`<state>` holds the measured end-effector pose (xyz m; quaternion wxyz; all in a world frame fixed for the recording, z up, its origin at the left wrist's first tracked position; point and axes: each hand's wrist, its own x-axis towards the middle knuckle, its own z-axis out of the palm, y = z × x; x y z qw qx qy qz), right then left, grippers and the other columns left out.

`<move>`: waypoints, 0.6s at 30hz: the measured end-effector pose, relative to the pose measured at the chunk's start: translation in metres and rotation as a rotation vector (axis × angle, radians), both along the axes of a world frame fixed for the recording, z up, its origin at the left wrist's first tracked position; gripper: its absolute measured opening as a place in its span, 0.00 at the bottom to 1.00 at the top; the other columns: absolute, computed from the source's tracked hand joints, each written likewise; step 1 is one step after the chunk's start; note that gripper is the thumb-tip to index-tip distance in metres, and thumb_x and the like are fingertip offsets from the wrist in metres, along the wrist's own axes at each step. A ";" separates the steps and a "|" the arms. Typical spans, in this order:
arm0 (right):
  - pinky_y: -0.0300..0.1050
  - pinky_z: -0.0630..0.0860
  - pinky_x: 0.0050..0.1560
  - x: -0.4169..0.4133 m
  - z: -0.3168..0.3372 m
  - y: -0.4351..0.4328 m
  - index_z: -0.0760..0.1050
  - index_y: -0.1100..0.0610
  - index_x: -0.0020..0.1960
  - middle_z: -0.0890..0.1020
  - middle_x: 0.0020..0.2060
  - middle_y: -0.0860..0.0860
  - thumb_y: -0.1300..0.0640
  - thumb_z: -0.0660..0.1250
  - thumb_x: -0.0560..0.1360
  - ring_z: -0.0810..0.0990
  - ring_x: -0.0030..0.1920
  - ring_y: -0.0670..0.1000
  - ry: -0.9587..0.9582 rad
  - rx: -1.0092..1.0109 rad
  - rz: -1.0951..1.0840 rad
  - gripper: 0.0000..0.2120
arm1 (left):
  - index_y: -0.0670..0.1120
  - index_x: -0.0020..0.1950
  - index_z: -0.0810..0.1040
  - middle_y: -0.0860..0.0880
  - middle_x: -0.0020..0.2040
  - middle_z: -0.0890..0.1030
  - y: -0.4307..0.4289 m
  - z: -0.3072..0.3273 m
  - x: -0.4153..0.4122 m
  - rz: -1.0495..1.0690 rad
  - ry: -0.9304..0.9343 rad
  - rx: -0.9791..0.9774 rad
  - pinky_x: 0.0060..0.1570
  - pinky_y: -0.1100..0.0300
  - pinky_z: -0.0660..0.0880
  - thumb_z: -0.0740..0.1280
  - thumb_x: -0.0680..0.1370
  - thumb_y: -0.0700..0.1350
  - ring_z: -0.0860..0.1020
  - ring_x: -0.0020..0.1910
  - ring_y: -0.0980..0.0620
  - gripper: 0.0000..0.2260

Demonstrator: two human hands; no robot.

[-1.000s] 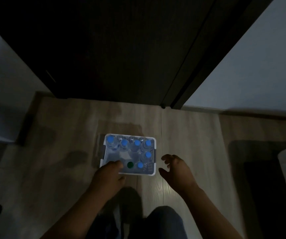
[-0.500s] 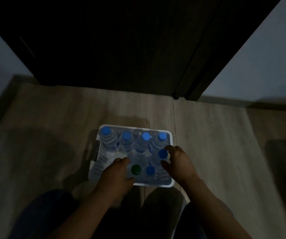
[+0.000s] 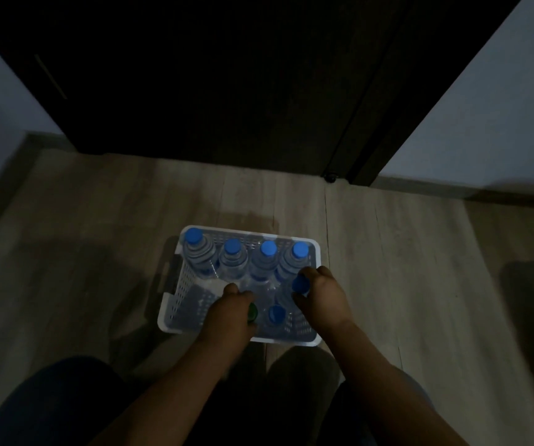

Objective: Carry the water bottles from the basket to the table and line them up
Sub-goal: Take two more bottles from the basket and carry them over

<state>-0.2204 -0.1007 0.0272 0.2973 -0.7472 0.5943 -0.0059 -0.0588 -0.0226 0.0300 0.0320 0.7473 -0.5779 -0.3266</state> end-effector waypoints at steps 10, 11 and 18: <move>0.41 0.73 0.58 -0.009 0.022 0.006 0.73 0.55 0.61 0.74 0.58 0.52 0.58 0.71 0.72 0.75 0.56 0.50 -0.105 0.004 -0.078 0.18 | 0.55 0.43 0.68 0.56 0.47 0.67 0.007 0.008 0.011 0.147 0.084 -0.117 0.49 0.64 0.69 0.73 0.69 0.45 0.71 0.47 0.57 0.14; 0.41 0.75 0.58 -0.010 0.027 0.007 0.73 0.55 0.61 0.74 0.57 0.52 0.58 0.71 0.72 0.76 0.55 0.50 -0.113 -0.011 -0.084 0.18 | 0.54 0.42 0.68 0.56 0.47 0.66 0.008 0.011 0.014 0.156 0.092 -0.133 0.49 0.64 0.69 0.73 0.68 0.45 0.70 0.46 0.58 0.14; 0.40 0.77 0.47 -0.002 0.094 0.019 0.77 0.57 0.54 0.75 0.50 0.51 0.59 0.74 0.69 0.77 0.45 0.49 -0.172 -0.110 -0.131 0.15 | 0.52 0.38 0.70 0.57 0.43 0.68 0.016 0.076 0.029 0.254 0.186 -0.219 0.46 0.62 0.71 0.75 0.65 0.42 0.73 0.43 0.55 0.15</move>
